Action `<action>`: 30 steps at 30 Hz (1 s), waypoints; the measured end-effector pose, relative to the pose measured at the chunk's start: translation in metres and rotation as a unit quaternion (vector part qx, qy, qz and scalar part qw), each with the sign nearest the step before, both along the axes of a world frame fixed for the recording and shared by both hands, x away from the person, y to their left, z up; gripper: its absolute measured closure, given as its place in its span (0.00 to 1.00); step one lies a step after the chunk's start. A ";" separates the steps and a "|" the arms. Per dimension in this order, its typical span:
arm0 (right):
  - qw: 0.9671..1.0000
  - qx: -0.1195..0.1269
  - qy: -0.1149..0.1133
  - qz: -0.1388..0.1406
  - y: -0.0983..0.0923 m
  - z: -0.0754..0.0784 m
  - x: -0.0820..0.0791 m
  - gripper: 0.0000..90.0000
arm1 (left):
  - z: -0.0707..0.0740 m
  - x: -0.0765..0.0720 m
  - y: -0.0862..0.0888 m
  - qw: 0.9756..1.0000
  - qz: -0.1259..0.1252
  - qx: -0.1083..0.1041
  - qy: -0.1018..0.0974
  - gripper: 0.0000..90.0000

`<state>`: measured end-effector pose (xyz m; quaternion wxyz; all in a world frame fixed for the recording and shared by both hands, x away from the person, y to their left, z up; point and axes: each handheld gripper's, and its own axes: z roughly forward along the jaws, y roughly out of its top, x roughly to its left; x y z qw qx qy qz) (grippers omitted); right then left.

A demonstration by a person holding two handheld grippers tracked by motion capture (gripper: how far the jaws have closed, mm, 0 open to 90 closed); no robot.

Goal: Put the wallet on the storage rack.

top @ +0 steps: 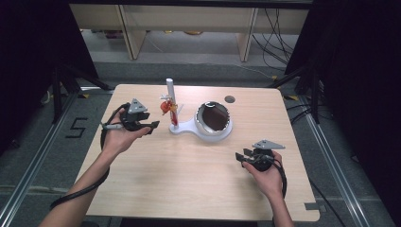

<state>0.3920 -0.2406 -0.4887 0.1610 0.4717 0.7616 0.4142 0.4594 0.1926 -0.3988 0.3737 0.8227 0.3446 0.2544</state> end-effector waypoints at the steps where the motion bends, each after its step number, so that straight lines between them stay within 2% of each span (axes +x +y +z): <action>1: 1.000 0.000 0.000 -0.002 0.000 0.000 0.000 0.62 | -0.001 -0.002 0.002 1.000 0.002 -0.002 -0.003 0.51; 2: 1.000 0.007 -0.004 0.001 0.000 -0.001 0.000 0.62 | -0.003 -0.004 0.003 1.000 0.001 -0.009 -0.005 0.49; 3: 1.000 0.000 -0.007 -0.005 0.000 0.000 0.000 0.61 | -0.006 -0.005 0.005 1.000 -0.001 -0.025 -0.009 0.47; 4: 1.000 0.000 -0.006 -0.003 -0.001 0.000 -0.001 0.61 | -0.008 -0.008 0.007 1.000 0.002 -0.025 -0.008 0.43; 5: 1.000 0.000 -0.006 -0.003 -0.001 0.000 -0.001 0.61 | -0.011 -0.011 0.008 0.999 0.009 -0.041 -0.012 0.43; 8: 1.000 0.009 -0.008 -0.002 -0.001 -0.002 0.000 0.60 | -0.026 -0.023 0.015 0.998 0.009 -0.062 -0.027 0.39; 10: 1.000 0.001 -0.005 -0.005 -0.002 -0.002 -0.002 0.60 | -0.043 -0.034 0.022 0.995 0.020 -0.085 -0.044 0.37; 12: 1.000 0.004 -0.006 -0.007 -0.003 -0.003 -0.002 0.59 | -0.061 -0.044 0.028 0.994 0.026 -0.095 -0.043 0.36; 13: 1.000 0.015 0.011 -0.017 -0.001 -0.002 -0.004 0.59 | -0.068 -0.047 0.031 0.994 0.029 -0.097 -0.044 0.36; 14: 1.000 0.010 -0.006 -0.004 -0.003 -0.004 -0.001 0.59 | -0.077 -0.051 0.034 0.993 0.034 -0.104 -0.044 0.36; 15: 1.000 0.007 -0.013 -0.004 -0.003 -0.006 0.000 0.59 | -0.085 -0.056 0.038 0.993 0.041 -0.106 -0.043 0.36; 17: 1.000 0.006 -0.009 -0.011 -0.002 -0.006 0.000 0.59 | -0.099 -0.063 0.044 0.990 0.052 -0.124 -0.044 0.36; 18: 1.000 0.015 0.000 -0.017 0.000 -0.006 -0.003 0.58 | -0.105 -0.067 0.047 0.989 0.056 -0.129 -0.046 0.36; 19: 1.000 0.025 -0.001 -0.013 0.000 -0.006 -0.004 0.58 | -0.108 -0.069 0.050 0.989 0.058 -0.130 -0.049 0.36; 20: 1.000 0.016 0.003 -0.012 0.000 -0.005 -0.004 0.58 | -0.112 -0.072 0.051 0.987 0.066 -0.139 -0.050 0.36; 21: 1.000 0.019 0.004 -0.011 0.000 -0.006 -0.004 0.58 | -0.116 -0.077 0.052 0.984 0.086 -0.150 -0.045 0.35; 22: 1.000 0.016 -0.009 -0.003 -0.001 -0.008 -0.002 0.58 | -0.117 -0.079 0.052 0.984 0.085 -0.152 -0.047 0.35; 23: 1.000 0.026 0.001 -0.016 0.002 -0.007 -0.005 0.58 | -0.118 -0.080 0.051 0.984 0.083 -0.147 -0.047 0.34; 24: 1.000 0.012 -0.014 -0.003 -0.001 -0.008 -0.003 0.58 | -0.119 -0.082 0.051 0.984 0.082 -0.149 -0.051 0.34; 25: 1.000 0.012 -0.015 -0.001 -0.001 -0.008 -0.003 0.57 | -0.120 -0.082 0.050 0.983 0.077 -0.154 -0.060 0.34; 26: 1.000 0.013 -0.013 -0.002 -0.001 -0.008 -0.005 0.57 | -0.121 -0.083 0.050 0.983 0.077 -0.153 -0.063 0.34; 27: 1.000 0.016 -0.024 -0.002 -0.001 -0.009 -0.004 0.57 | -0.121 -0.084 0.049 0.984 0.079 -0.149 -0.063 0.33; 28: 1.000 0.012 -0.022 -0.004 -0.002 -0.009 -0.005 0.57 | -0.122 -0.085 0.049 0.984 0.078 -0.150 -0.064 0.33; 30: 0.999 0.023 -0.024 -0.004 -0.001 -0.011 -0.006 0.56 | -0.124 -0.085 0.048 0.983 0.073 -0.153 -0.069 0.33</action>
